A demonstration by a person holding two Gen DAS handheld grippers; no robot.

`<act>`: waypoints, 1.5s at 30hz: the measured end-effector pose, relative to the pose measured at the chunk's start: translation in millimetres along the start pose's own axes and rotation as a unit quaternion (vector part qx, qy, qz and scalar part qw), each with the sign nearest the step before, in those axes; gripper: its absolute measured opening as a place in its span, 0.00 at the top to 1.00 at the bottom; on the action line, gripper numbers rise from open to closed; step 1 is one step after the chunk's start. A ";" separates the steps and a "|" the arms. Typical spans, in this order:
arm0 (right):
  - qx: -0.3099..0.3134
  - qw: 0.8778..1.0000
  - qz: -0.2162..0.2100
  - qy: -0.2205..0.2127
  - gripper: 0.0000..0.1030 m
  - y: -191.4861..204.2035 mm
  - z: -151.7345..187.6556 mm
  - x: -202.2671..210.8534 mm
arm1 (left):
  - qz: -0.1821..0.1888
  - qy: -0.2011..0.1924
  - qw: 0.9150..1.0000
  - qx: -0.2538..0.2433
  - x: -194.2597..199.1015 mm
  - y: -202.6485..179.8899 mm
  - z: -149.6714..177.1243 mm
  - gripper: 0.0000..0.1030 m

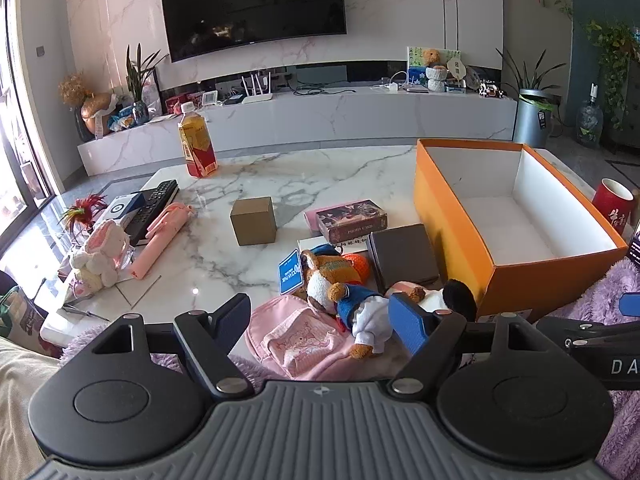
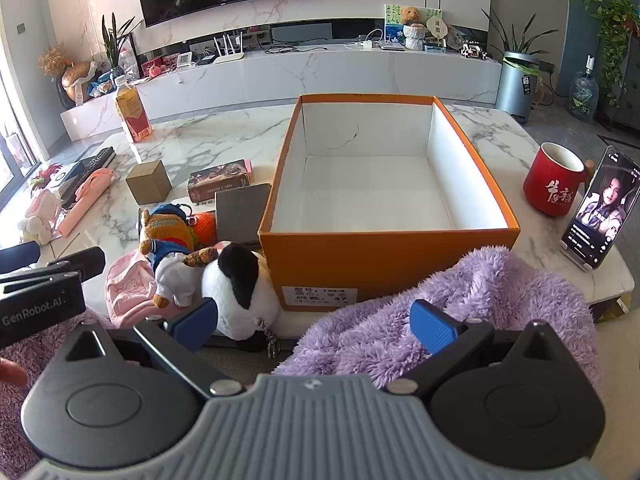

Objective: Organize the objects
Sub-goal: 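Move the right tool toward the white plush with black ears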

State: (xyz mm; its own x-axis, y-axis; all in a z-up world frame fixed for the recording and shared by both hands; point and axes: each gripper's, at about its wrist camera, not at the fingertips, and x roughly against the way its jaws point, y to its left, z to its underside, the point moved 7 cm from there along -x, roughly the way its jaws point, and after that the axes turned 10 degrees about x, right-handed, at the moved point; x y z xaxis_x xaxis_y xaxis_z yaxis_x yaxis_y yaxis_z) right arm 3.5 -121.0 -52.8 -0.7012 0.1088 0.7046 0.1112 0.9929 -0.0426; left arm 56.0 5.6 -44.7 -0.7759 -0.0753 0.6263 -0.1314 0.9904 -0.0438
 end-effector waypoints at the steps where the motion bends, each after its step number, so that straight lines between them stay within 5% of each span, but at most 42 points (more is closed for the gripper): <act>1: 0.000 1.000 0.000 0.000 0.01 0.4 0.7 0.2 | 0.003 0.002 1.000 0.002 -0.3 -0.1 0.4 0.13; 36: 0.017 0.999 -0.027 0.013 0.02 14.1 -2.4 -16.4 | 0.059 0.087 0.994 0.040 -20.1 9.9 15.2 0.23; 41: 0.033 0.998 -0.056 0.015 0.18 25.0 -4.7 -26.9 | 0.081 0.101 0.991 0.031 -27.4 6.3 17.4 0.37; 45: 0.050 0.996 -0.079 0.016 0.30 35.5 -8.2 -37.0 | 0.099 0.105 0.989 0.040 -32.4 5.2 14.9 0.38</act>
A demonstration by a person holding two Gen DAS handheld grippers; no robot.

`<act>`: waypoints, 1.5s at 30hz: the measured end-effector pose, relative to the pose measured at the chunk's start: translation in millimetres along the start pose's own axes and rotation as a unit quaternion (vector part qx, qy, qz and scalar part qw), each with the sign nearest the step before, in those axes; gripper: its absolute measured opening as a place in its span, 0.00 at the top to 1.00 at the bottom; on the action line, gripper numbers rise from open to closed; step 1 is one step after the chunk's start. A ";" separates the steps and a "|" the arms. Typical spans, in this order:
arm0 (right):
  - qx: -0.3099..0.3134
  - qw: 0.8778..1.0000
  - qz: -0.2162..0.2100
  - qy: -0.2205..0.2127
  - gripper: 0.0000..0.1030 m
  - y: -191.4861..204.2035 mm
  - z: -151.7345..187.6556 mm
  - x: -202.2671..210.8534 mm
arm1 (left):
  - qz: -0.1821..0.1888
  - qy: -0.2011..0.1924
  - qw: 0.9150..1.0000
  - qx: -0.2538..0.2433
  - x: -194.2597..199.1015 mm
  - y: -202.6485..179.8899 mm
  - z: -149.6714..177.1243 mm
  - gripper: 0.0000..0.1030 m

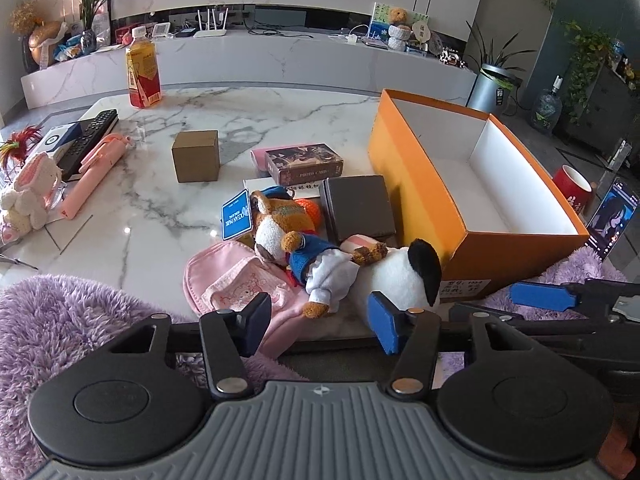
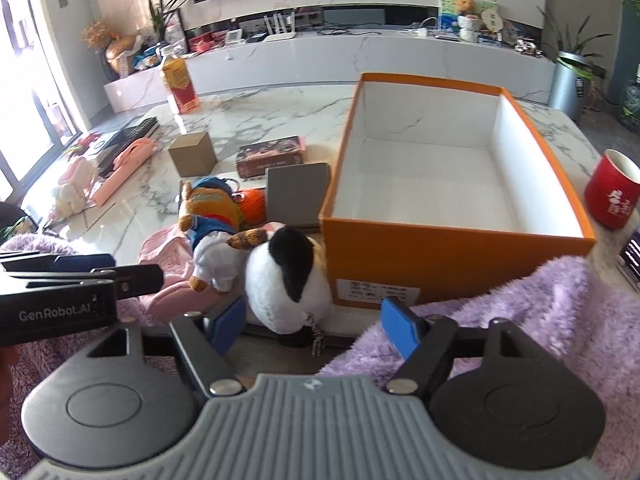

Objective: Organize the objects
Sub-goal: 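Move the right tool toward the white plush with black ears, then grasp the white plush with the right tool while the left tool grasps the red-panda plush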

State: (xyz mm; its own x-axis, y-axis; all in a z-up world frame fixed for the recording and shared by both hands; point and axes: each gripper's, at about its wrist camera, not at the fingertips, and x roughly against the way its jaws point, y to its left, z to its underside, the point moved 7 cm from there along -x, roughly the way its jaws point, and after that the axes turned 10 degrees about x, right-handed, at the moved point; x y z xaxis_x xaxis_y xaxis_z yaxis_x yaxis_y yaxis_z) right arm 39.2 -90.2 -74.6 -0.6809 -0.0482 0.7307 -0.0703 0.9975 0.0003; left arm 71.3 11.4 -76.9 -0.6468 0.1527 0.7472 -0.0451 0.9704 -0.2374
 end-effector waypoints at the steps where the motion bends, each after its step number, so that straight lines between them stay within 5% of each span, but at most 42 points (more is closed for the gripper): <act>1: 0.005 1.000 -0.002 0.000 0.32 1.5 -1.6 -2.5 | 0.002 0.001 1.000 0.001 -1.3 0.0 -1.1 0.38; 8: 0.019 0.999 -0.027 0.019 0.43 7.3 -9.4 -31.3 | 0.019 0.021 0.999 0.043 -21.6 5.5 -14.1 0.38; 25: -0.018 0.994 -0.056 0.092 0.34 2.1 -7.2 -79.9 | 0.011 0.105 0.987 0.119 -88.5 10.3 -27.2 0.24; 38: -0.021 0.992 -0.058 0.108 0.40 4.2 -3.2 -91.1 | 0.035 0.117 0.981 0.148 -107.2 11.9 -30.3 0.13; 40: -0.022 0.992 -0.056 0.108 0.42 2.8 -2.9 -88.9 | 0.039 0.116 0.981 0.150 -108.8 12.0 -30.4 0.13; 45: -0.013 0.993 -0.050 0.104 0.44 2.5 -1.1 -81.0 | 0.046 0.112 0.983 0.138 -105.4 10.7 -29.6 0.34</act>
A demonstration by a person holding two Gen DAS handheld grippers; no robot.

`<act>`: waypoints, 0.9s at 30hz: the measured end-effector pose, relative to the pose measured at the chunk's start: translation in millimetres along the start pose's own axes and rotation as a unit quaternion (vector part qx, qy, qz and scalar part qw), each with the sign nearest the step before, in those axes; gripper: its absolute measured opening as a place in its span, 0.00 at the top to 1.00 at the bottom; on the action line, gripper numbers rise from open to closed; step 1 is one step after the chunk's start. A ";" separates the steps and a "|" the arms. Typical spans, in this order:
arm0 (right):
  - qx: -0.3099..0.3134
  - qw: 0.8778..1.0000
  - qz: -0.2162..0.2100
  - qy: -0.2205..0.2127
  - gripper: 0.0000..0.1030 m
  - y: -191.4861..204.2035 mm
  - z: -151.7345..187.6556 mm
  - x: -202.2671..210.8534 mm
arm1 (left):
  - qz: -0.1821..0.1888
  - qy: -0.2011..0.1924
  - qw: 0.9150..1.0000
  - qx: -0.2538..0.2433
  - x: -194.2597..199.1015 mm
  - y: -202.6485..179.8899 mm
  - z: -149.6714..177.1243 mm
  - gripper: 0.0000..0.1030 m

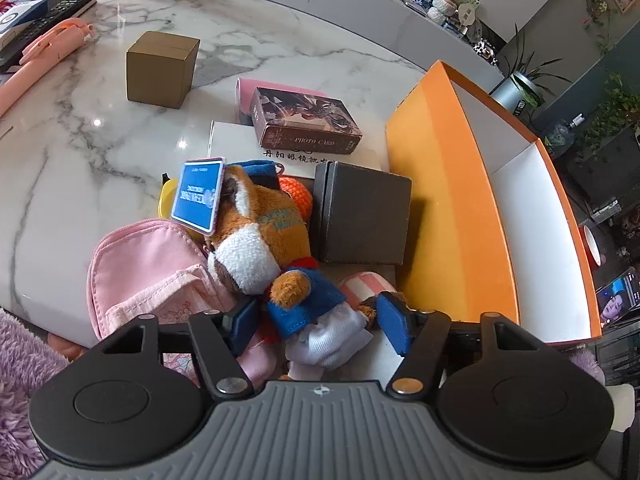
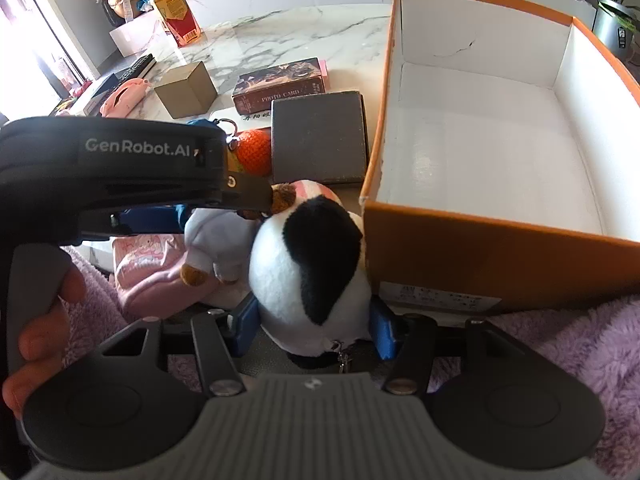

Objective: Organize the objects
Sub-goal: 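Grasp the white plush with the right tool while the left tool grasps the red-panda plush, then lift both plushes off the table with both tools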

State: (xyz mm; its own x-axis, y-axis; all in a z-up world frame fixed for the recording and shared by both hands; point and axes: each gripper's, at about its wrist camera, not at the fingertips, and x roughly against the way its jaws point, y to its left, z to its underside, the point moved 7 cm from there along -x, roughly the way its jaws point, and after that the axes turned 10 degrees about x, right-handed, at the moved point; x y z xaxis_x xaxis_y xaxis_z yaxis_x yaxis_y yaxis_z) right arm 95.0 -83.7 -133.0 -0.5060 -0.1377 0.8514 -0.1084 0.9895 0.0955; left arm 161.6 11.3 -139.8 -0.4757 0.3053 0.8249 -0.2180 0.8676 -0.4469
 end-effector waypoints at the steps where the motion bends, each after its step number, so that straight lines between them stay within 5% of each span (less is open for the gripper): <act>1: 0.000 1.000 0.000 -0.001 0.44 0.3 0.8 2.0 | -0.009 -0.003 1.000 -0.005 1.8 0.9 0.2 0.45; 2: 0.001 1.000 -0.001 -0.003 0.45 0.5 2.1 4.9 | -0.014 -0.007 1.000 -0.010 4.9 1.5 0.1 0.52; 14: -0.003 1.000 -0.009 -0.020 0.46 1.8 24.0 43.8 | -0.024 -0.016 0.994 -0.106 47.1 -14.1 23.9 0.53; 18: -0.031 0.999 -0.019 -0.020 0.45 -6.4 35.6 51.9 | -0.034 0.012 0.987 -0.156 49.7 -17.8 39.4 0.54; 27: -0.033 0.998 -0.045 -0.010 0.40 -5.2 28.3 33.0 | -0.036 0.048 0.988 -0.145 36.7 -8.8 55.7 0.43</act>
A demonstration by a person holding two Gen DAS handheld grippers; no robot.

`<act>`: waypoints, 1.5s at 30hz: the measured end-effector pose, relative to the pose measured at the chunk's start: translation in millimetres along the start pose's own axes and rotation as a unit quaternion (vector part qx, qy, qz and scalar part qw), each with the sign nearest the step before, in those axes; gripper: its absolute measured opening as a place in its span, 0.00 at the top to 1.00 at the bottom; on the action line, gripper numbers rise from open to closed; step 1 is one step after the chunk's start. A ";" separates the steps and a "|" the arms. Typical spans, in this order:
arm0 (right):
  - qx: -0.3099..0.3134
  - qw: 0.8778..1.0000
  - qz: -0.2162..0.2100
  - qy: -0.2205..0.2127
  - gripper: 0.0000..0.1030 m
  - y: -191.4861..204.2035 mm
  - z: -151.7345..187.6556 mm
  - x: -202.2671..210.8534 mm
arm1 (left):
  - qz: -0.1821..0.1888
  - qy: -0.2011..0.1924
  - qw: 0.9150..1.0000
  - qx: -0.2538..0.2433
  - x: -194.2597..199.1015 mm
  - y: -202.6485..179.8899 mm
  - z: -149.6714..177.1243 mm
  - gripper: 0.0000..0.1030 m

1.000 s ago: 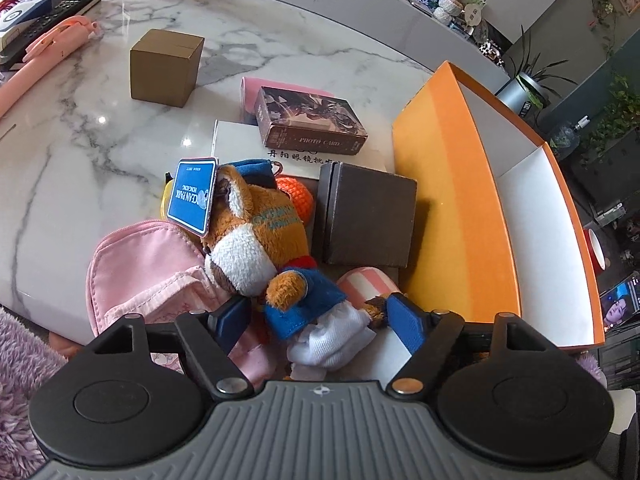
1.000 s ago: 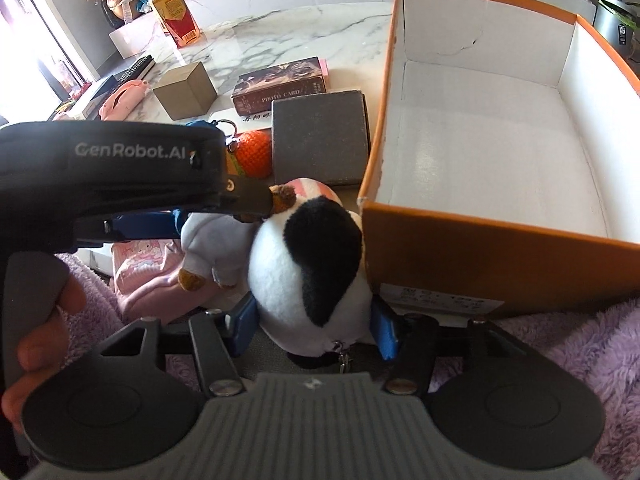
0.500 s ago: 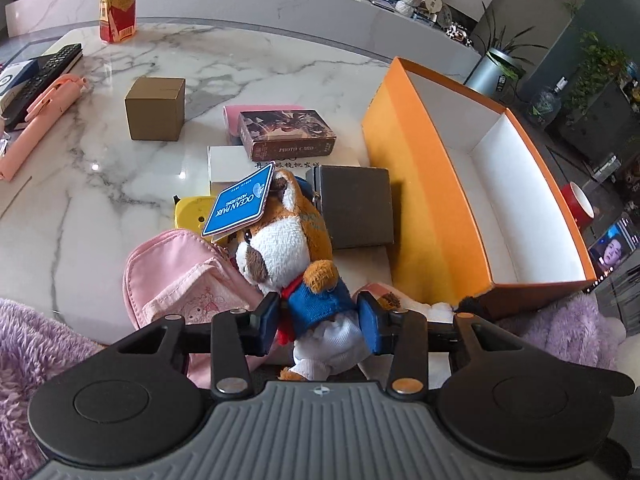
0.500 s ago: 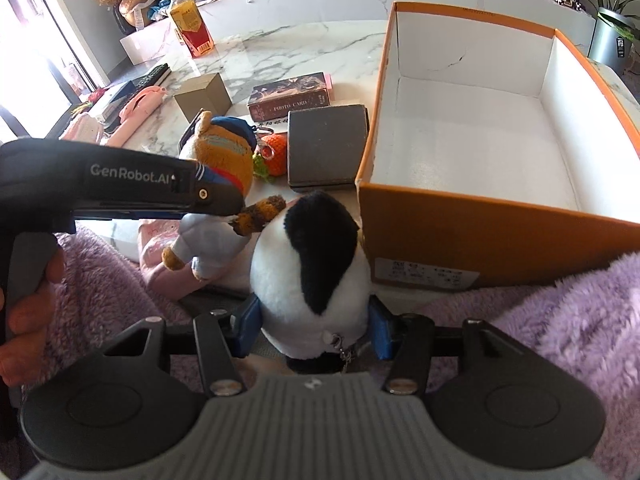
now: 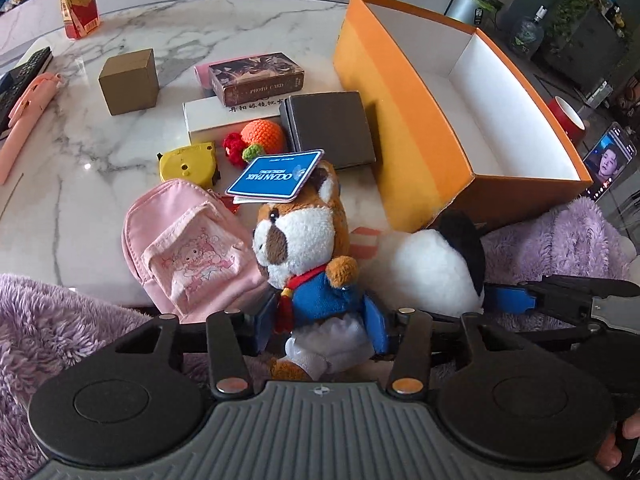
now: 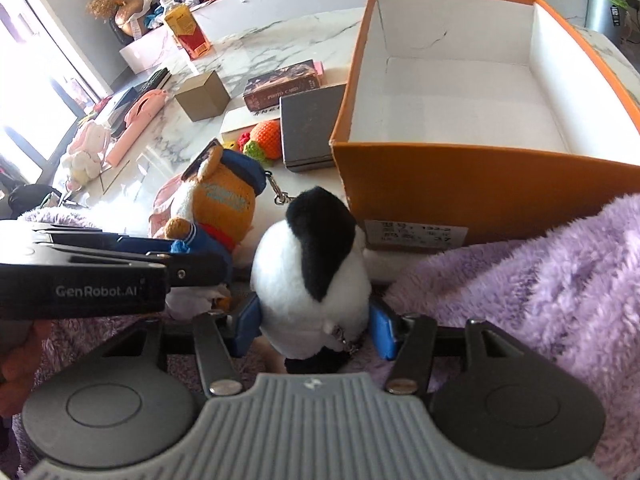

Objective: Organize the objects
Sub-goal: 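Lift both plushes off the table with both tools, then carry both plushes over the orange box and lower them inside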

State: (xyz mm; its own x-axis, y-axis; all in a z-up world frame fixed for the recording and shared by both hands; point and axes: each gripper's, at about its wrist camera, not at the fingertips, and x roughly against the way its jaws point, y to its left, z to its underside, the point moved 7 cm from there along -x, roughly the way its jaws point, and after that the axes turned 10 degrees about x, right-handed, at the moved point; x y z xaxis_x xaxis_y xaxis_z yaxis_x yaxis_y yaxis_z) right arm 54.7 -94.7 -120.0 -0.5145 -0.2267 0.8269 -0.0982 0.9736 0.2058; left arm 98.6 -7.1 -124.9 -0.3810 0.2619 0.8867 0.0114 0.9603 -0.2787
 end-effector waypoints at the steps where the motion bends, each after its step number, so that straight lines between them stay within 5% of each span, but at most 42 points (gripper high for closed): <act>1: 0.000 1.000 -0.003 0.000 0.40 -0.5 -1.0 -0.5 | 0.004 -0.002 1.000 0.011 0.6 2.3 -1.1 0.38; 5: -0.001 1.000 -0.010 -0.011 0.36 -4.3 -7.9 1.8 | 0.029 -0.012 0.998 0.063 3.8 8.5 -9.0 0.22; 21: 0.022 0.999 -0.027 0.017 0.35 -2.0 -6.7 -24.0 | 0.019 0.001 0.998 0.054 -27.4 4.1 -14.0 0.14; 26: 0.028 0.999 -0.026 0.014 0.37 -1.0 -4.5 -24.6 | 0.022 -0.020 0.999 0.046 -30.8 6.9 -13.3 0.22; 29: 0.028 0.999 -0.027 0.009 0.38 -0.6 -3.9 -22.8 | 0.028 -0.031 0.999 0.030 -26.7 2.3 -13.2 0.42; 37: 0.029 0.999 -0.021 -0.024 0.39 -0.8 -5.1 4.7 | 0.022 -0.063 0.998 0.008 -2.9 -9.3 -12.1 0.45; 45: 0.035 0.994 -0.039 -0.092 0.40 -0.8 -18.8 68.8 | 0.061 -0.101 0.993 -0.013 55.9 -36.5 -31.4 0.45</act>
State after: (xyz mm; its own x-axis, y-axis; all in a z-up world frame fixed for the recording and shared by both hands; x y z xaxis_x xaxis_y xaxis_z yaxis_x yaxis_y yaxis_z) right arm 35.4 -111.5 -53.4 -0.6503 -0.2993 0.6982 -0.1993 0.9541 0.2234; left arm 106.0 -24.4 -53.6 -0.5523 0.3552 0.7542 0.0924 0.9252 -0.3681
